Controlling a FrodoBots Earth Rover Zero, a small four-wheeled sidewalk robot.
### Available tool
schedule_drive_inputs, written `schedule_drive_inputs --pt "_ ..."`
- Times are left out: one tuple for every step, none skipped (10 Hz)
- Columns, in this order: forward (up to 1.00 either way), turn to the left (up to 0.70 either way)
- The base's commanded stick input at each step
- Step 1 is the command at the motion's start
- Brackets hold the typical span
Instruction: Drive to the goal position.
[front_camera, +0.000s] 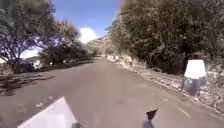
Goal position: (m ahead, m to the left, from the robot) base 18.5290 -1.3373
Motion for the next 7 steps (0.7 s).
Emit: schedule_drive_inputs --pt "0.50 0.00" --pt "0.50 0.00" --pt "0.50 0.00" --pt "0.50 0.00" --pt "0.50 0.00" --pt "0.50 0.00" --pt "0.50 0.00"
